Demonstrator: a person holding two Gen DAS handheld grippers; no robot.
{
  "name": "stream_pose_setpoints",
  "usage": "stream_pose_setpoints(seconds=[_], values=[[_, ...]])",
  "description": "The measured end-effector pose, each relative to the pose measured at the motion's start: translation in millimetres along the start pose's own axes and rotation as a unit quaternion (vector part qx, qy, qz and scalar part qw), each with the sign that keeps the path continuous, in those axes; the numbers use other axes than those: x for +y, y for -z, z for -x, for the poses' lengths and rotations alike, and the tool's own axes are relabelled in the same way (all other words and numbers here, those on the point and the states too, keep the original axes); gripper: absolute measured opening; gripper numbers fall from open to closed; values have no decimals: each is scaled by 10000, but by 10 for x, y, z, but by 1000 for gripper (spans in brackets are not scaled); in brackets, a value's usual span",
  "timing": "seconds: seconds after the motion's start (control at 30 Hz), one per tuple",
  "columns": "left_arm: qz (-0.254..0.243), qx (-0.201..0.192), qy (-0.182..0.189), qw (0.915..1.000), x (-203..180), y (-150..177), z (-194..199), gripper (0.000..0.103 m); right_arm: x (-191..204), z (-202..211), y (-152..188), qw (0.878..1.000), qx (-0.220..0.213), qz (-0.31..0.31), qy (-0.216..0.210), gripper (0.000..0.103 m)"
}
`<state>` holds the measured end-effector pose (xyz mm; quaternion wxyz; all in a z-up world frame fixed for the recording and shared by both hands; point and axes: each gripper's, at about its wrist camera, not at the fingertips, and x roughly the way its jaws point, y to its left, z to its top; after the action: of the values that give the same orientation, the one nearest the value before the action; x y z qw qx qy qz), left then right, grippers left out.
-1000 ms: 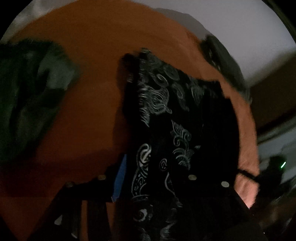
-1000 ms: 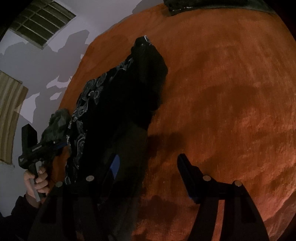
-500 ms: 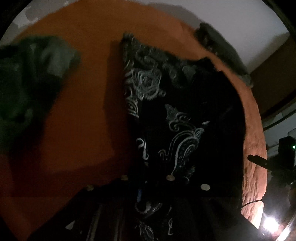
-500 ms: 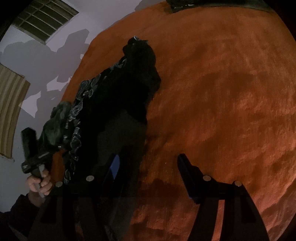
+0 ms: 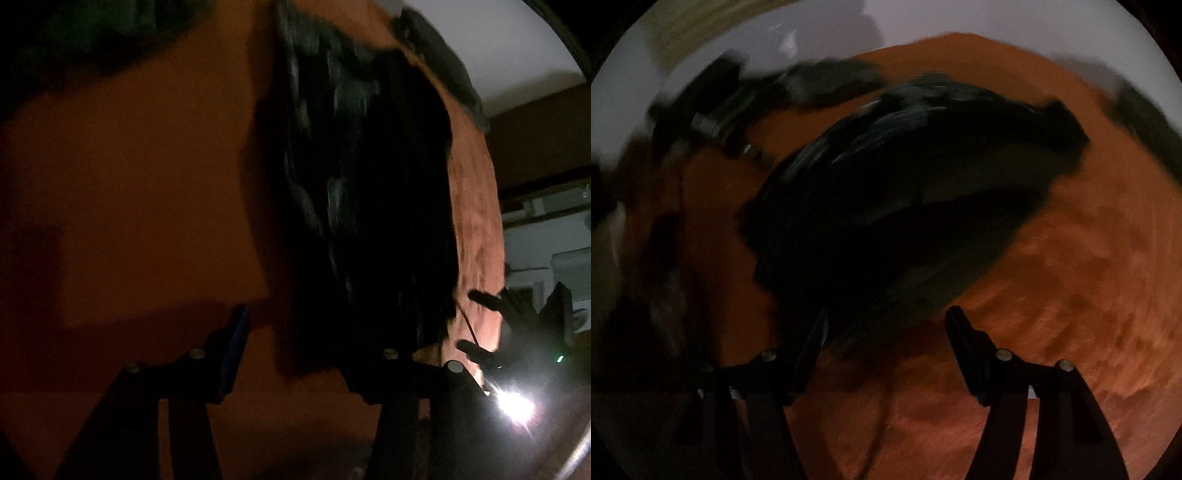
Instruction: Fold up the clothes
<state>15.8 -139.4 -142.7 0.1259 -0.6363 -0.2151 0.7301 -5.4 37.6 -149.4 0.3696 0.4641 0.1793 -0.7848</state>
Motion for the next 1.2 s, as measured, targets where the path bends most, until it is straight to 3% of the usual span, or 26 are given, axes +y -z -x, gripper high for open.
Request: stream_pose_setpoints(seconds=[0.07,0.17,0.27,0.33,0.4,0.47,0.6,0.8,0.97,1.13,1.17,1.2], values=[[201,86,81,9997,40,83,-104,51,176,-40,40,9996,-3,272,69,65],[388,27,267,9989,72,93,-73,51,226,6,35,9999,30,137,8,65],[256,-81,295,9992,34,59,17,51,35,307,140,9988,-220,-407,140,65],[141,-141,241,9995,12,44,64,51,-276,578,310,9929,-345,-1119,185,65],[184,-80,311,9993,10,15,15,51,-554,790,487,9830,-390,-1762,348,65],[299,99,412,9987,14,3,-125,51,-673,903,631,9779,-332,-1981,584,65],[439,178,616,9970,-54,58,-305,51,-529,783,561,9878,-334,-1317,756,65],[354,125,639,9972,-179,92,-291,51,20,252,122,9979,-456,-317,328,65],[432,26,735,9964,-215,98,-260,51,132,-163,7,9982,-179,-107,561,65],[421,82,988,9942,-240,132,-266,51,-53,-31,169,9893,-574,-777,1095,27],[397,97,1022,9939,-264,133,-275,51,-59,11,213,9870,-654,-878,1178,11],[372,113,1059,9936,-293,133,-287,51,-25,50,261,9850,-729,-913,1271,8]])
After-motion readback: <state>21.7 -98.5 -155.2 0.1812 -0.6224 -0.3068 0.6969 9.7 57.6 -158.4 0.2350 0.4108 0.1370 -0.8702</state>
